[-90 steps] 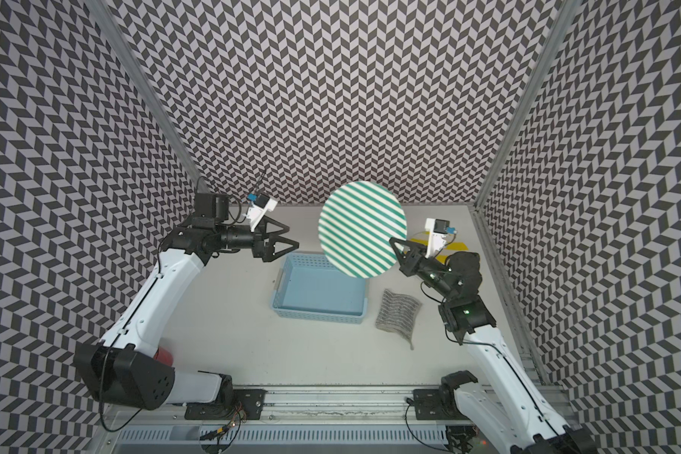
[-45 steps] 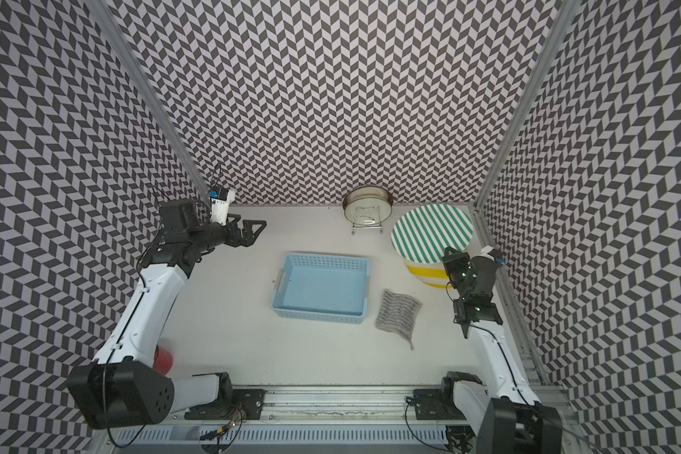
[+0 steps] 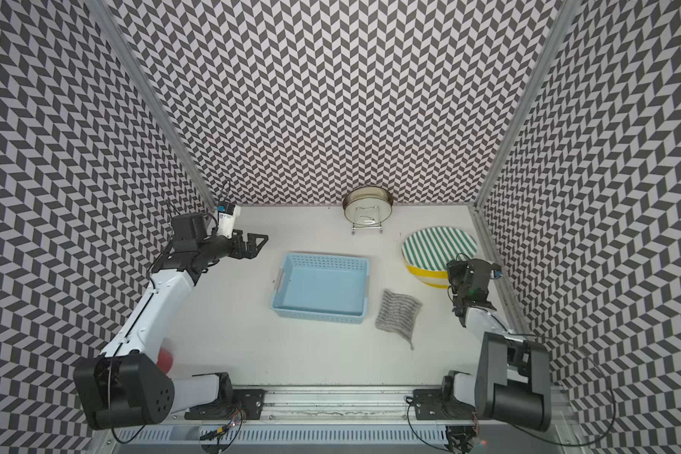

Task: Wipe the wet plate dry
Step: Place the plate on the plate.

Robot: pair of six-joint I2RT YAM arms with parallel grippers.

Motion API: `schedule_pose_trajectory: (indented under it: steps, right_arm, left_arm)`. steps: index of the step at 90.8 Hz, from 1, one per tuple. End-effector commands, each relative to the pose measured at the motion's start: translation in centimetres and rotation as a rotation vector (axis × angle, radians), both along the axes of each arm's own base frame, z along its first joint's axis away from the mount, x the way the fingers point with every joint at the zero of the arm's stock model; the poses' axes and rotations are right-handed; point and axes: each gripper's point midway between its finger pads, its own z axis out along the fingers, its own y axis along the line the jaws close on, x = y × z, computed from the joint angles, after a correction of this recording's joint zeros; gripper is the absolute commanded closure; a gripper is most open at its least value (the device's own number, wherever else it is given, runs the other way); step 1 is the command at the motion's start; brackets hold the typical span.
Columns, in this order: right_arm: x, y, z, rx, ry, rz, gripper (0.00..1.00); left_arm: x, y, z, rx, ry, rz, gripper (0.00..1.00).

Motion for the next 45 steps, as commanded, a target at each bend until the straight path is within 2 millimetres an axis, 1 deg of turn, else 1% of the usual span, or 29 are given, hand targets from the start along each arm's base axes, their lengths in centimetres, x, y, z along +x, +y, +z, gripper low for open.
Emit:
schedule_pose_trajectory:
  steps: [1, 21, 30, 34, 40, 45]
  right_arm:
    - [1.6, -0.5, 3.3, -0.054, -0.155, 0.025, 1.00]
    - [1.2, -0.9, 0.1, -0.043, -0.088, 0.038, 1.00]
    - [0.7, -1.0, -0.9, -0.037, -0.054, 0.036, 1.00]
    - [0.6, -1.0, -1.3, -0.039, -0.037, 0.038, 0.94]
    - [0.3, -1.3, -1.8, -0.045, -0.010, 0.036, 0.78]
    - [0.0, -1.4, -2.3, -0.046, 0.012, 0.034, 0.68]
  left_arm:
    - [0.2, 0.2, 0.2, -0.004, -0.030, 0.001, 0.00]
    - [0.2, 0.0, 0.1, -0.017, -0.030, -0.008, 0.00]
    - [0.2, 0.0, 0.3, -0.017, -0.034, -0.008, 0.00]
    - [0.2, -0.1, 0.2, -0.018, -0.033, -0.009, 0.00]
    - [0.1, -0.1, 0.3, -0.018, -0.033, -0.010, 0.00]
    - [0.1, -0.1, 0.3, -0.018, -0.034, -0.010, 0.00]
